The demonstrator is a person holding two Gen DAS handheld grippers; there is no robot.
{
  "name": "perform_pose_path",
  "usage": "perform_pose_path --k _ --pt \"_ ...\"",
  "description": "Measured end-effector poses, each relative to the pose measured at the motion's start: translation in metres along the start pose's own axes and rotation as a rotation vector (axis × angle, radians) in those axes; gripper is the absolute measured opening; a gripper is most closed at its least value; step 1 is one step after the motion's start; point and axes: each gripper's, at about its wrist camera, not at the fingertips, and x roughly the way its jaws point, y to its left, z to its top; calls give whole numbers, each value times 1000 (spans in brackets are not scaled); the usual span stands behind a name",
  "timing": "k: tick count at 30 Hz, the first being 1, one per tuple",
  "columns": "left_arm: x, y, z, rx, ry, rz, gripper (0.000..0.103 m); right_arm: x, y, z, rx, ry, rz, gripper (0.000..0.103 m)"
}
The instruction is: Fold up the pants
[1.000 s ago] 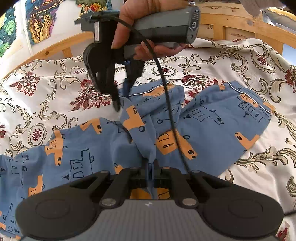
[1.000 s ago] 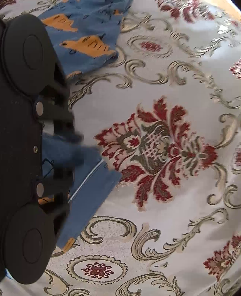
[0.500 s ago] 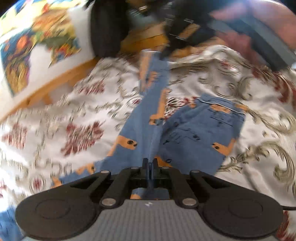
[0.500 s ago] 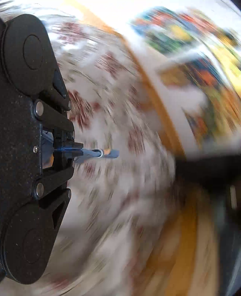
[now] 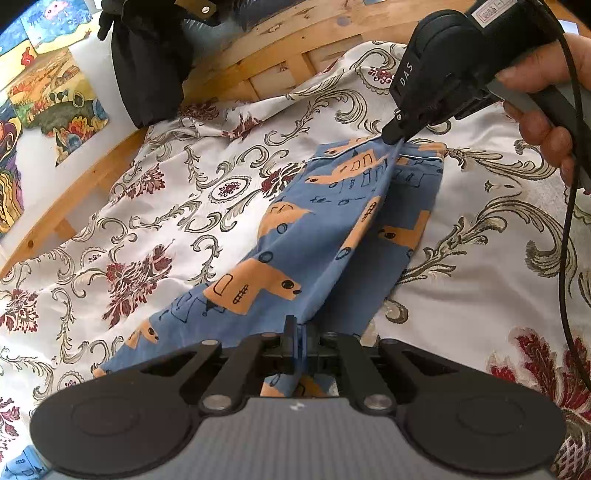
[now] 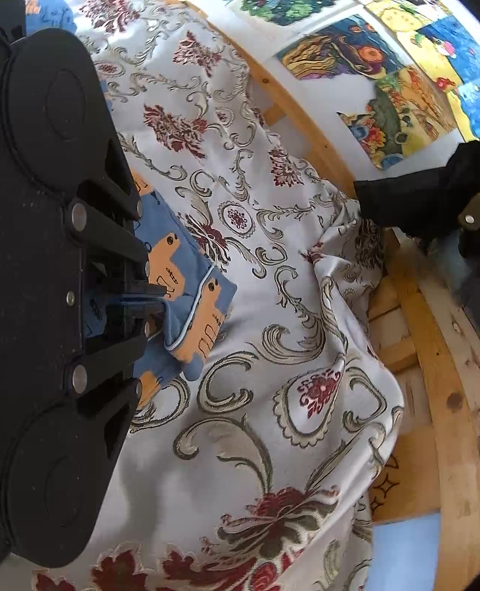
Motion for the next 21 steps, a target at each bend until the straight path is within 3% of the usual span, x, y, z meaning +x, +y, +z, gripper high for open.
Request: perform_pose_path --k 2,7,9,11,15,21 --pt "0 0 0 0 5 0 2 2 -8 -2 56 20 -2 19" --pt "0 2 -1 -22 16 -6 2 13 -30 4 202 28 13 19" --pt "0 2 -1 -21 15 -4 2 16 -32 7 222 22 14 4" --pt "0 2 0 -21 11 1 2 12 -28 9 200 -11 12 1" --pt "-1 2 1 -18 3 7 2 -22 -6 2 31 -133 -34 0" --pt "3 0 -4 17 40 -19 2 -16 -25 -23 129 5 -146 0"
